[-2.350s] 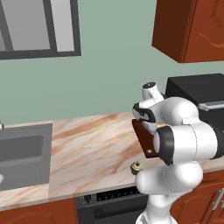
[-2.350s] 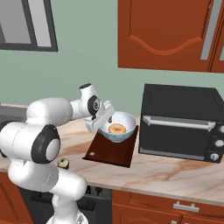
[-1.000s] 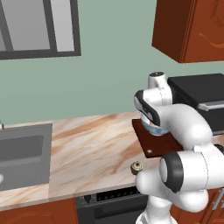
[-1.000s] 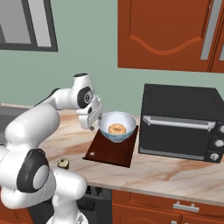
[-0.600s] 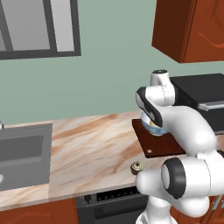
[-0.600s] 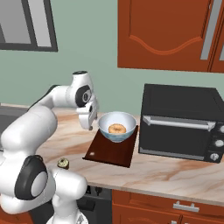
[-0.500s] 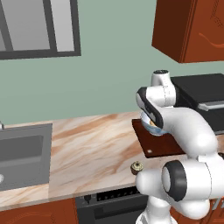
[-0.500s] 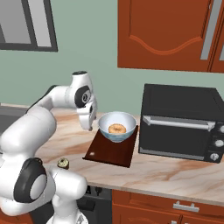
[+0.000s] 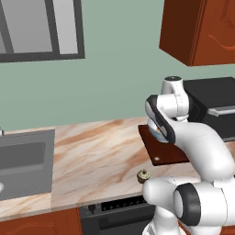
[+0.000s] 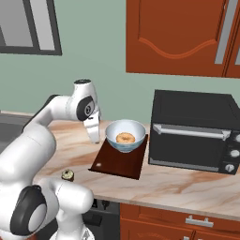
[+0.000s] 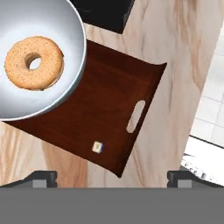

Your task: Place the bowl with donut and the cupcake onto the tray.

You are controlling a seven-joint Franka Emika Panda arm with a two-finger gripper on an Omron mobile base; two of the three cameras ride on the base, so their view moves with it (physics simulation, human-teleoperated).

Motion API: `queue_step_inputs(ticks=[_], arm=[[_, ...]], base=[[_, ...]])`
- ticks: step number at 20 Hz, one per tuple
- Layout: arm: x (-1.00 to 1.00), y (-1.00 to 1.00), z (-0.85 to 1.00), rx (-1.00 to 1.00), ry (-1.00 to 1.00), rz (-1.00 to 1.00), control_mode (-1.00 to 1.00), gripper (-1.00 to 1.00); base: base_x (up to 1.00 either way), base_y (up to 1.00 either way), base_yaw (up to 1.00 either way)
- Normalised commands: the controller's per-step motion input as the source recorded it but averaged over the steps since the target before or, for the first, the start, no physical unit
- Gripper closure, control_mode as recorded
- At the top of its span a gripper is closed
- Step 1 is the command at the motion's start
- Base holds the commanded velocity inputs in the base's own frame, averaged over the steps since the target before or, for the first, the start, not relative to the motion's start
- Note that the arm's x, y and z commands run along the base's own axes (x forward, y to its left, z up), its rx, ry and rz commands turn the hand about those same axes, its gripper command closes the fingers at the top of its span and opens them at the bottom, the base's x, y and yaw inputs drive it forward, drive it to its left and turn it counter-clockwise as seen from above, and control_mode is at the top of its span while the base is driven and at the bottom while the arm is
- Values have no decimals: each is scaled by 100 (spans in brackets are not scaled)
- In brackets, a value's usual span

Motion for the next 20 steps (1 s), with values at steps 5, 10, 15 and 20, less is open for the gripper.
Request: queue_step_inputs(ticks=[5, 10, 15, 20], arm=[[-10, 0, 0, 0, 0, 26, -100, -100], [-8, 0, 0, 0, 0, 27, -100, -100], [-11, 6, 0, 0, 0, 29, -100, -100], [-12, 24, 0, 1, 0, 25, -100, -100]], base=[[0, 0, 0], [0, 0, 0], [0, 0, 0], [0, 0, 0]])
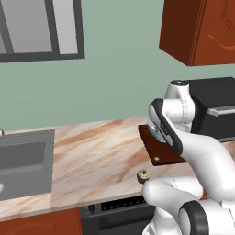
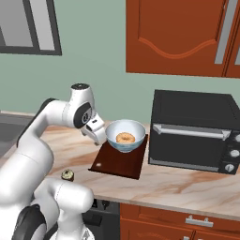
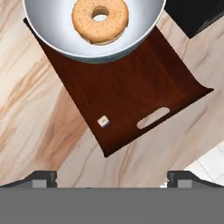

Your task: Place the bowl with donut and the cupcake onto the tray.

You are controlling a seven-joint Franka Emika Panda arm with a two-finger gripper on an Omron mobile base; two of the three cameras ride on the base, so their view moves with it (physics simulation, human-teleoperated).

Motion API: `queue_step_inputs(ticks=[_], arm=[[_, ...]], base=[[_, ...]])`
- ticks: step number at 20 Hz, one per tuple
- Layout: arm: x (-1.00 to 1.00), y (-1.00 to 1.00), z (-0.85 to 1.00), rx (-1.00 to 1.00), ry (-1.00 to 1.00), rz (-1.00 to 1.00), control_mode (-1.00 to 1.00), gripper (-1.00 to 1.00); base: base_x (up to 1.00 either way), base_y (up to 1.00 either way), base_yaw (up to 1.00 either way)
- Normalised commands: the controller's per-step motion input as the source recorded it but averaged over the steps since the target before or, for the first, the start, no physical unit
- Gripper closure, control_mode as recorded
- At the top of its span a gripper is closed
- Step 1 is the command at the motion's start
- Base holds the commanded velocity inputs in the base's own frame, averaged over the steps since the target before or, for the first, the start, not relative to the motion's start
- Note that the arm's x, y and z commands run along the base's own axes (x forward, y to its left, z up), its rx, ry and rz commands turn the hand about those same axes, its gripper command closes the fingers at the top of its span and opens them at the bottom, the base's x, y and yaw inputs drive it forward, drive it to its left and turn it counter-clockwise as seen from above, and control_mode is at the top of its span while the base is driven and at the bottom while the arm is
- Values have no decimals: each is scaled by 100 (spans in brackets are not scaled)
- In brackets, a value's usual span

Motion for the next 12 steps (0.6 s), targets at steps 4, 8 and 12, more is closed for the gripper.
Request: queue_step_inputs(ticks=[4, 8, 12], arm=[[-19, 27, 0, 3, 0, 23, -100, -100], [-20, 15, 0, 2, 1, 25, -100, -100], [-14, 15, 0, 0, 0, 22, -100, -100]], base=[[0, 0, 0], [0, 0, 0], [0, 0, 0]])
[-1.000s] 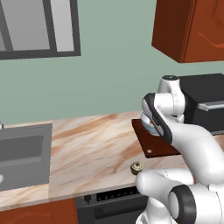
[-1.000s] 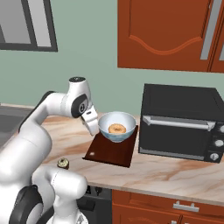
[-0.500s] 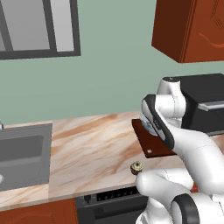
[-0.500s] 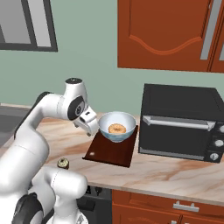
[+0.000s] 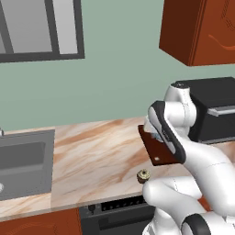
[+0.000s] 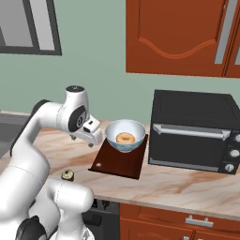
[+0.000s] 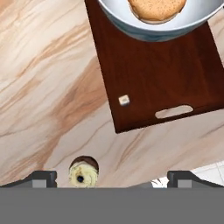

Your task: Place the bowl with donut and the cupcake onto the tray.

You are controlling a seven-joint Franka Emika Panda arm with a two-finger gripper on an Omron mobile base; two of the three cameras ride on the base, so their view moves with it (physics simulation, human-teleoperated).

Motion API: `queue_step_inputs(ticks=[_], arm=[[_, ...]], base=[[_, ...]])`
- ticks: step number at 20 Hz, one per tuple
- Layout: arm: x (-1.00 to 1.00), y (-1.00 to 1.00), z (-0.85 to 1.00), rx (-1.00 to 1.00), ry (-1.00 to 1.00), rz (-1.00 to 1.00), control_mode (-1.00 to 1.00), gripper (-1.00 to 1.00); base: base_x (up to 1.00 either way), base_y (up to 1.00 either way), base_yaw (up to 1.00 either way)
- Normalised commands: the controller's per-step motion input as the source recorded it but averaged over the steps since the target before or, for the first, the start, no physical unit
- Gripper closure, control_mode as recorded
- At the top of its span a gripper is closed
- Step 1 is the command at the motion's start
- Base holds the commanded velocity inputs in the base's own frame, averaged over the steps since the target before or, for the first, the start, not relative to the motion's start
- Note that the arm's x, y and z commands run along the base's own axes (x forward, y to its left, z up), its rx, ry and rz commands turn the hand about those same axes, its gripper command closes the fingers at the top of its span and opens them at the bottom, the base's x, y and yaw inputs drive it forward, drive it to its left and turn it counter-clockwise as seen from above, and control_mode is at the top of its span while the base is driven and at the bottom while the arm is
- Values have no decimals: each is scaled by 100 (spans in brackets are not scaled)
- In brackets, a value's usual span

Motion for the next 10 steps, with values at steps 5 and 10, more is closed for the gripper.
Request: queue_step_inputs(ticks=[5, 10], arm=[[-29, 17, 0, 0, 0, 18, -100, -100], [-39, 24, -2, 0, 2, 12, -100, -100]], base=[[0, 0, 0], [0, 0, 0]])
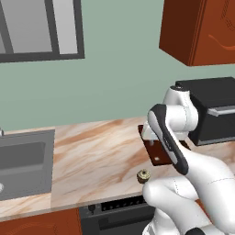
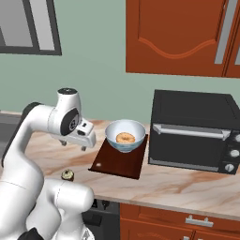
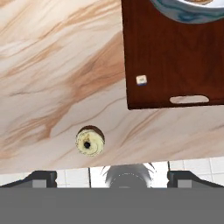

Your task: Place the bowl with donut and the cupcake onto the tray.

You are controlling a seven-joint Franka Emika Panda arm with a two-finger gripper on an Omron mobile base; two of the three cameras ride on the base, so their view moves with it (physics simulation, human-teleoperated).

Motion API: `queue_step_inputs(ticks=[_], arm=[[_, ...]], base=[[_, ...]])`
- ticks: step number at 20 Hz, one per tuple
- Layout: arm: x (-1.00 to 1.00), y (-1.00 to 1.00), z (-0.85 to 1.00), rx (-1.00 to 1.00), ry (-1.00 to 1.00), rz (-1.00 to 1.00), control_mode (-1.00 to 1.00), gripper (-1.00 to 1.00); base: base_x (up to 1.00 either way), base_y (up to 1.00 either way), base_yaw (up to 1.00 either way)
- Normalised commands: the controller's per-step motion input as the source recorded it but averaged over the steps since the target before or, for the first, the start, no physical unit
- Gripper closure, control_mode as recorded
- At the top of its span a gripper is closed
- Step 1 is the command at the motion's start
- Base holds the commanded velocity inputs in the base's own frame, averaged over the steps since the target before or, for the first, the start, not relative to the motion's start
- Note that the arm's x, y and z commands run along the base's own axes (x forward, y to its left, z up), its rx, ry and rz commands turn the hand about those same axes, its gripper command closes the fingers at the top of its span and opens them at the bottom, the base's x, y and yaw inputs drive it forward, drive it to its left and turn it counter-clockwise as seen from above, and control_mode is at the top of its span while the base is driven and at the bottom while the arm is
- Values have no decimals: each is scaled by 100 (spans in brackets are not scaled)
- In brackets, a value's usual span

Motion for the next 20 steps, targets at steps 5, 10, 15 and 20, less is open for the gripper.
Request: queue_step_inputs(ticks=[5, 10, 15, 20], arm=[[-19, 20, -3, 0, 4, 7, -100, -100], [-12, 4, -3, 0, 2, 5, -100, -100], [-1, 4, -9, 0, 0, 3, -100, -100], [0, 15, -13, 0, 0, 1, -100, -100]], base=[[0, 0, 0], [0, 0, 0], [0, 0, 0], [0, 0, 0]])
